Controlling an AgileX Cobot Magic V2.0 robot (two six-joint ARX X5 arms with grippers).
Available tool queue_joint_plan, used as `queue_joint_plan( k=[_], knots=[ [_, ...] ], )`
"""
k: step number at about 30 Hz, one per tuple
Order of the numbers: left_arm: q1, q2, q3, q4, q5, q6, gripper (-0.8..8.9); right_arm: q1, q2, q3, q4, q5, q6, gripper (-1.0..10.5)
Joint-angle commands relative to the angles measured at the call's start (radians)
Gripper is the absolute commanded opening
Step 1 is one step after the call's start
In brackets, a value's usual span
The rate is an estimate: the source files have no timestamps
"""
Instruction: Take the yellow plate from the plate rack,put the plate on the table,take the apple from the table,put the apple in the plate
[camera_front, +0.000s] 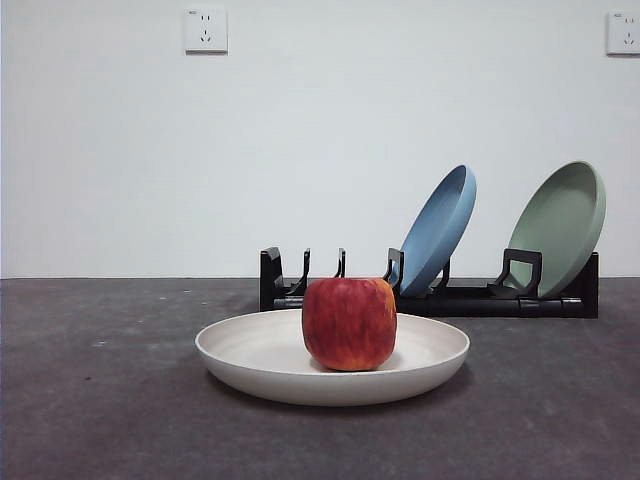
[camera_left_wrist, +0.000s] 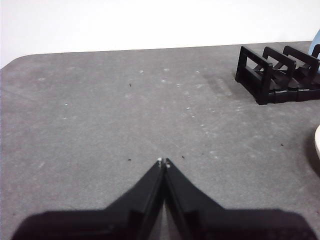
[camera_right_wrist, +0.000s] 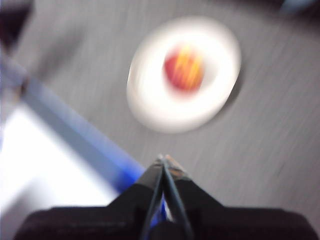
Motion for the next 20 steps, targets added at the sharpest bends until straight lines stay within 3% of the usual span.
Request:
queue_joint_plan(
  k=[1, 5, 9, 15, 20],
  knots=[
    [0.003, -0.002, -0.015, 0.005, 0.001, -0.007, -0.03, -0.105, -0.060, -0.005, 0.130, -0.001, -0.048, 0.0],
    [0.003, -0.002, -0.015, 0.005, 0.001, -0.007, -0.03, -0.259, -0.137, -0.056, 0.292, -0.001, -0.109, 0.0],
    [0.003, -0.002, -0.015, 0.005, 0.001, -0.007, -0.03, -0.359, -0.223, -0.185, 0.444, -0.001, -0.110, 0.0],
    [0.003, -0.002, -0.015, 0.005, 0.001, -0.007, -0.03, -0.400, -0.367, -0.502, 0.725, 0.000, -0.008, 0.0],
    [0.003, -0.002, -0.015, 0.005, 0.001, -0.007, -0.03, -0.400, -0.478, -0.703, 0.801, 0.006, 0.034, 0.0]
  ],
)
